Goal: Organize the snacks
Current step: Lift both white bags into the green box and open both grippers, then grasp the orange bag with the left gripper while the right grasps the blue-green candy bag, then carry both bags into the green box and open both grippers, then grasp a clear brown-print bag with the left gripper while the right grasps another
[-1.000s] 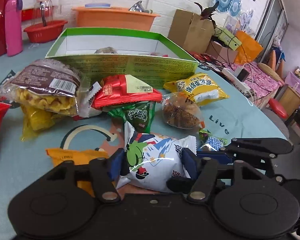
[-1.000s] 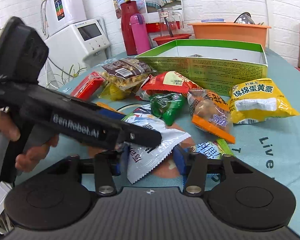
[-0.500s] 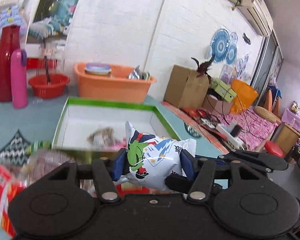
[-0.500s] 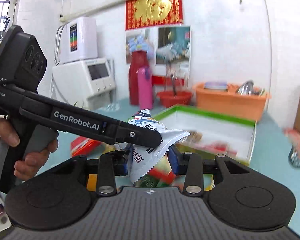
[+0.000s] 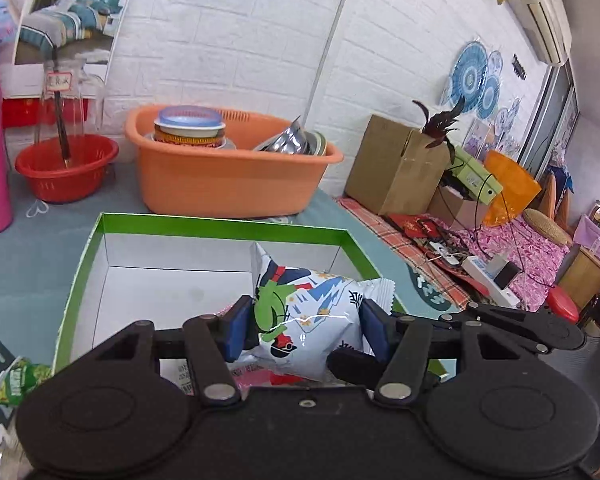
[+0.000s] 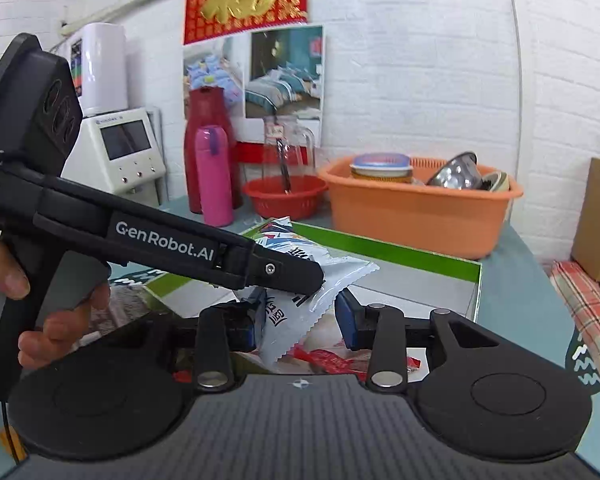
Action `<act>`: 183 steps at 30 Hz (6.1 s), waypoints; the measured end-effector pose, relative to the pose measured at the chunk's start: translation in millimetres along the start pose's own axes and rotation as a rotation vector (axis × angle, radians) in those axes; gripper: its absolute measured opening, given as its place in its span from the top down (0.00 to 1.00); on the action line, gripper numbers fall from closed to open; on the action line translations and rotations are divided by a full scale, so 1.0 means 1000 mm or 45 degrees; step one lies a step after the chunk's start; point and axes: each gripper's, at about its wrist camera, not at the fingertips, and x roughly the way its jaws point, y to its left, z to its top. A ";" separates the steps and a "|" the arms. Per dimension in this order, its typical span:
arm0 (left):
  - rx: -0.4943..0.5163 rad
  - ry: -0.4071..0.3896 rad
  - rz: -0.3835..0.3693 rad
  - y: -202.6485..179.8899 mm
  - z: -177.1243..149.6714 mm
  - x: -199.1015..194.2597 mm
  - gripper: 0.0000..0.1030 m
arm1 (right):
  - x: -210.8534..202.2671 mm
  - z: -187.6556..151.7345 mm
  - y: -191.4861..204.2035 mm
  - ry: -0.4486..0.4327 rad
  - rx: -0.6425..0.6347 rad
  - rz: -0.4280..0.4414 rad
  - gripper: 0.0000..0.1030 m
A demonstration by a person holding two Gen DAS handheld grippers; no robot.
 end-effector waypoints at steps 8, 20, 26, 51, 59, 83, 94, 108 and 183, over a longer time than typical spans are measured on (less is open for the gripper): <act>-0.021 -0.027 0.106 0.010 -0.007 0.017 0.00 | 0.027 -0.015 -0.006 0.051 -0.039 -0.122 0.00; -0.037 -0.067 0.195 -0.006 -0.009 -0.022 0.00 | 0.000 -0.009 0.007 0.041 -0.026 -0.164 0.00; -0.038 -0.093 0.221 -0.024 -0.015 -0.063 0.00 | -0.030 -0.001 0.025 0.005 -0.049 -0.165 0.00; -0.189 -0.038 0.326 -0.006 -0.137 -0.217 0.00 | -0.107 -0.045 0.109 0.080 -0.145 0.188 0.00; -0.231 0.041 0.317 0.012 -0.171 -0.219 0.00 | -0.087 -0.084 0.125 0.246 -0.092 0.238 0.00; -0.037 0.190 0.352 -0.004 -0.175 -0.143 0.19 | -0.095 -0.113 0.080 0.288 0.008 -0.023 0.00; -0.007 0.167 0.282 -0.016 -0.172 -0.152 0.30 | -0.101 -0.110 0.085 0.257 0.006 0.035 0.38; -0.050 -0.135 0.175 -0.021 -0.044 -0.136 0.30 | -0.101 -0.023 0.048 -0.059 0.018 -0.038 0.38; -0.426 0.096 0.188 0.056 -0.148 -0.169 0.00 | -0.047 -0.082 0.115 0.284 0.189 0.335 0.00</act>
